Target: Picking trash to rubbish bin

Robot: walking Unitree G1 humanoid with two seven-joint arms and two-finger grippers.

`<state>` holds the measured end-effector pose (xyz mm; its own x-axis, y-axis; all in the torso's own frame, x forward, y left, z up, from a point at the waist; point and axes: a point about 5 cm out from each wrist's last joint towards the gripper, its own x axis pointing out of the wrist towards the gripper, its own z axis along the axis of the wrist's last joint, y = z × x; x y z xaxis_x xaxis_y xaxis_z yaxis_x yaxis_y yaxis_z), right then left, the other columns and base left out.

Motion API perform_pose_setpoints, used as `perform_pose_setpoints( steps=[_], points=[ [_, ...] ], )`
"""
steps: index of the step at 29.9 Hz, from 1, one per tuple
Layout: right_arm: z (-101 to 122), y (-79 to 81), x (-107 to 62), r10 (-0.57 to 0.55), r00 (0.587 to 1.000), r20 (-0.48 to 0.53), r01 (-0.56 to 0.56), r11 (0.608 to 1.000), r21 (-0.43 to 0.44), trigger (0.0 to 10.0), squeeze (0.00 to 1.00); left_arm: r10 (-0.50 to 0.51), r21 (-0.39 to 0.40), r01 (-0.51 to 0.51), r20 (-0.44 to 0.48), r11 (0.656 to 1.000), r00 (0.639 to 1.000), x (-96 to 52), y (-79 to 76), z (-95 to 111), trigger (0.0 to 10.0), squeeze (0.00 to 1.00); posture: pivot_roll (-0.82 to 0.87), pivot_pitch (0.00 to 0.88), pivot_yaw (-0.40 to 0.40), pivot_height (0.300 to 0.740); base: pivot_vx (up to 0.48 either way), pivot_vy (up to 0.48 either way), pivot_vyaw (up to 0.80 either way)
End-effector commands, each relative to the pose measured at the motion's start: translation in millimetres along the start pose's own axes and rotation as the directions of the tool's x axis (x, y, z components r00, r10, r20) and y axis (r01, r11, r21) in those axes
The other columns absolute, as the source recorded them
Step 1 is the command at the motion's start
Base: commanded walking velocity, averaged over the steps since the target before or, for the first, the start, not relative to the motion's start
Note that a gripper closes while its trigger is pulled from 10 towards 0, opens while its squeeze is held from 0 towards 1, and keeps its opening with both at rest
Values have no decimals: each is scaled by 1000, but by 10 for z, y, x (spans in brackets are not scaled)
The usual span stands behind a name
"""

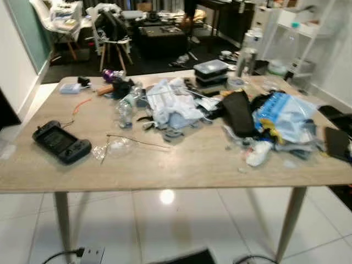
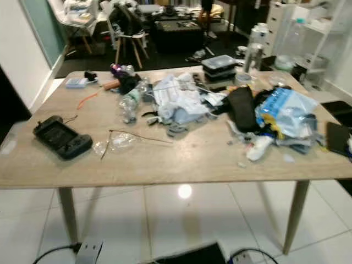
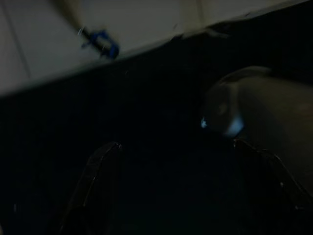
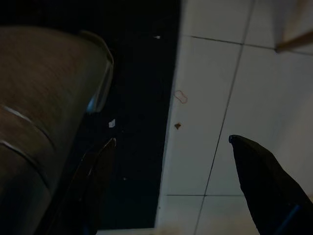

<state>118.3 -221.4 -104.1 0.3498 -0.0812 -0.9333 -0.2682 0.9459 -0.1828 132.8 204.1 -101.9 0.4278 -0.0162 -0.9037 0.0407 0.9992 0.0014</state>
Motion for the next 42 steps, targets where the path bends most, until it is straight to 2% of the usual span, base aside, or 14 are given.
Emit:
perform_pose_setpoints(
  steps=[1,11,15,17,19,20,25,26,31,32,33,35,41,42],
  points=[
    [-40,-1,-4,2,1000,-11,-2,1000,6,10000,0,3,17,-3,-14,1000,1000,-7,25,-28,10000,0,27,30,20,740,0,0,788],
    [-67,-40,-10,-24,1000,-19,24,999,26,10000,0,2,27,-2,-14,1000,1000,-8,36,-19,10000,0,23,28,22,740,0,0,790],
    [-75,-140,-20,-85,996,-22,87,989,117,10000,0,-14,31,15,-13,999,1000,-8,31,-12,10000,0,29,21,24,740,0,-273,0],
    [-110,-256,-39,-158,987,-38,162,959,231,10000,0,-12,28,12,-10,1000,1000,-9,42,-7,10000,0,29,21,24,740,0,-480,0],
    [-183,-402,-73,-240,967,-80,253,892,374,10000,0,-3,26,3,-7,1000,1000,-11,59,0,10000,0,28,21,31,740,0,-409,0],
    [-183,-402,-73,-240,967,-80,253,892,374,10000,0,-3,26,3,-7,1000,1000,-11,59,0,10000,0,28,21,31,740,0,-337,0],
    [-411,-873,-235,-428,879,-211,458,634,623,10000,0,-7,26,7,-6,1000,1000,-11,58,1,10000,0,19,26,37,740,0,0,0],
    [-411,-873,-235,-428,879,-211,458,634,623,10000,0,-7,26,7,-6,1000,1000,-11,58,1,10000,0,19,26,37,740,0,0,0],
    [-535,-1441,-504,-607,738,-294,614,425,665,10000,0,-23,34,23,-8,999,1000,-7,32,2,10000,0,3,33,42,740,0,0,-625],
    [-535,-1441,-504,-607,738,-294,614,425,665,10000,0,-23,34,23,-8,999,1000,-7,32,2,10000,0,3,33,42,740,0,0,-781],
    [-544,-1594,-592,-650,693,-311,641,357,680,10000,0,-27,37,27,-8,999,1000,-5,20,4,10000,0,-7,36,44,740,0,0,-781],
    [-544,-1631,-614,-660,682,-315,645,339,685,10000,0,-27,38,28,-8,999,1000,-5,17,5,10000,0,-7,36,44,740,0,0,-781],
    [-513,-2130,-959,-780,518,-351,682,129,719,10000,0,-35,44,36,-7,998,999,-1,-7,5,10000,0,-18,39,41,740,0,0,-781],
    [-513,-2130,-959,-780,518,-351,682,129,719,10000,0,-35,44,36,-7,998,999,-1,-7,5,10000,0,-18,39,41,740,0,0,-781]
  ],
)
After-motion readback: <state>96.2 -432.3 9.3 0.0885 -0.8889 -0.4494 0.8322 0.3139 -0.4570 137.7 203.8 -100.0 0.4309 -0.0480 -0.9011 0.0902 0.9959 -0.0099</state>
